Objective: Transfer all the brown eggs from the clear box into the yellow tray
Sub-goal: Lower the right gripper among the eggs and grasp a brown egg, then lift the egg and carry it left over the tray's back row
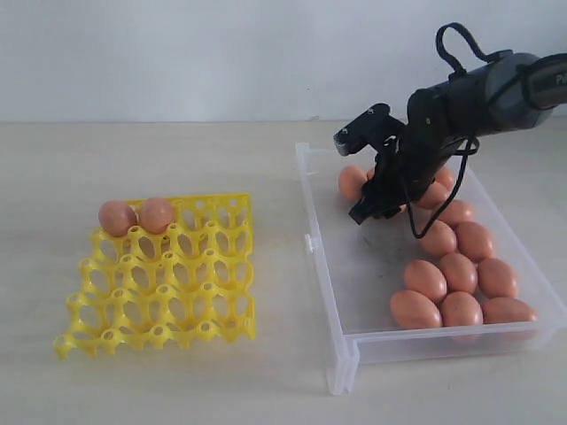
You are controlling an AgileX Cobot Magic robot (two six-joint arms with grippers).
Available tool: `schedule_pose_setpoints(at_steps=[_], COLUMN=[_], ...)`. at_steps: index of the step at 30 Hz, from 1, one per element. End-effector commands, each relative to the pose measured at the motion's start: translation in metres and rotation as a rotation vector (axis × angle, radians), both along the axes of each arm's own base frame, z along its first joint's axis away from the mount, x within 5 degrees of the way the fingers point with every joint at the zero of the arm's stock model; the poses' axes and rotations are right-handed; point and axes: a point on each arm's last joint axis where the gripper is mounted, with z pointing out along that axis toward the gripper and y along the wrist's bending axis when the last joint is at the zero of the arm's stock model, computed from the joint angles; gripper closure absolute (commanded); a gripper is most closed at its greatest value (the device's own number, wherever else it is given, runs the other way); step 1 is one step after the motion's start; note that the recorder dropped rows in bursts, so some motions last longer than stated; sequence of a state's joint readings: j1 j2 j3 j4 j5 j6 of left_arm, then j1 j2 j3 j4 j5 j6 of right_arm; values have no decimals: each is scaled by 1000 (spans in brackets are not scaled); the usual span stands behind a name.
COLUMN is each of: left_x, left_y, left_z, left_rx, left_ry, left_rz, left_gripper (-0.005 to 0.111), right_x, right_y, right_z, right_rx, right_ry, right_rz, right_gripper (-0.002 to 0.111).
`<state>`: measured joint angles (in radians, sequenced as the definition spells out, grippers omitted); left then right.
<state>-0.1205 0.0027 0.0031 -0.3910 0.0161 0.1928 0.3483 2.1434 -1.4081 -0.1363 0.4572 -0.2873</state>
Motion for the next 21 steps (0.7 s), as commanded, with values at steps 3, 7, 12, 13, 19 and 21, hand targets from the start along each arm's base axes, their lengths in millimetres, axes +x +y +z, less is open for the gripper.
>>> schedule_pose_setpoints(at_steps=[3,7,12,13,19,21], left_x=[0,0,0,0,0,0], left_y=[0,0,0,0,0,0], left_z=[3,3,3,3,3,3], left_rx=[-19,-19,-19,-19,-19,-19], left_ry=[-18,-18,-18,-18,-18,-18], left_rz=[-1,-1,-1,-1,-1,-1], left_gripper=[103,103,103,103,103,103], right_x=[-1,1,-10,-20,-70,-80], right_y=[0,1,3,4,51,78], right_z=[-7,8,63,76,95,91], right_rx=[7,64,303,376,757,1001], right_ry=[55,28,-191,-289,-662,-689], right_rz=[-39,-124,-202,-203,-69,117], right_gripper=[108,109,109,109,109,109])
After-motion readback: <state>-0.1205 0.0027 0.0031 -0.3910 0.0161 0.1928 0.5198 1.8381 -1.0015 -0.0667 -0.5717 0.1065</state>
